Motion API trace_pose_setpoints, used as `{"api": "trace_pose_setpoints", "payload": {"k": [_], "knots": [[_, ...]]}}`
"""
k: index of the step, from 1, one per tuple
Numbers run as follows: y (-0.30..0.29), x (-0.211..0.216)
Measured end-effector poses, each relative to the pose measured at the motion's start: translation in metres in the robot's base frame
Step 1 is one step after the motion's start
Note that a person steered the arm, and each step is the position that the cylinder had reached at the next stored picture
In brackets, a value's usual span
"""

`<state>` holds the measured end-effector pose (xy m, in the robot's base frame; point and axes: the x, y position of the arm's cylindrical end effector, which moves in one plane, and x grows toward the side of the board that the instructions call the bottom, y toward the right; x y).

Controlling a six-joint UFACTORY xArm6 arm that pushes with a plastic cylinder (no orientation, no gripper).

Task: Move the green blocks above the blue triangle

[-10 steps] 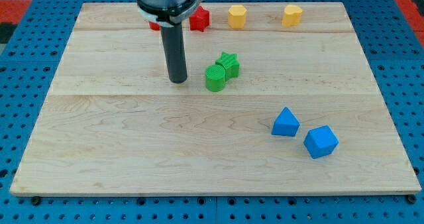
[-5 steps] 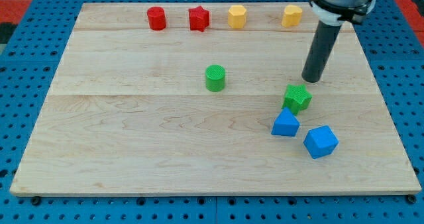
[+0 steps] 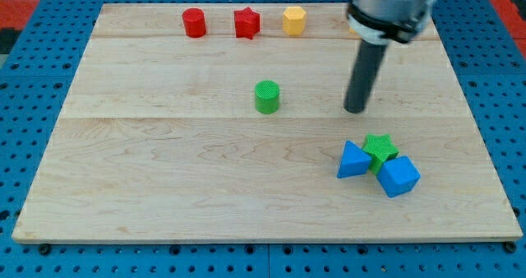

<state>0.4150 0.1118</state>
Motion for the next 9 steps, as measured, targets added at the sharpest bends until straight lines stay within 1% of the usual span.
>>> {"api": "trace_pose_setpoints", "payload": {"k": [1, 2, 3, 4, 5, 6, 7, 8, 9], "knots": [[-0.066, -0.034], [-0.114, -0.026], [-0.114, -0.009], [-0.167, 0.002], [-0.128, 0.009], [-0.073, 0.014], [-0.061, 0.050], [-0.088, 0.038], [-0.113, 0.056]]}}
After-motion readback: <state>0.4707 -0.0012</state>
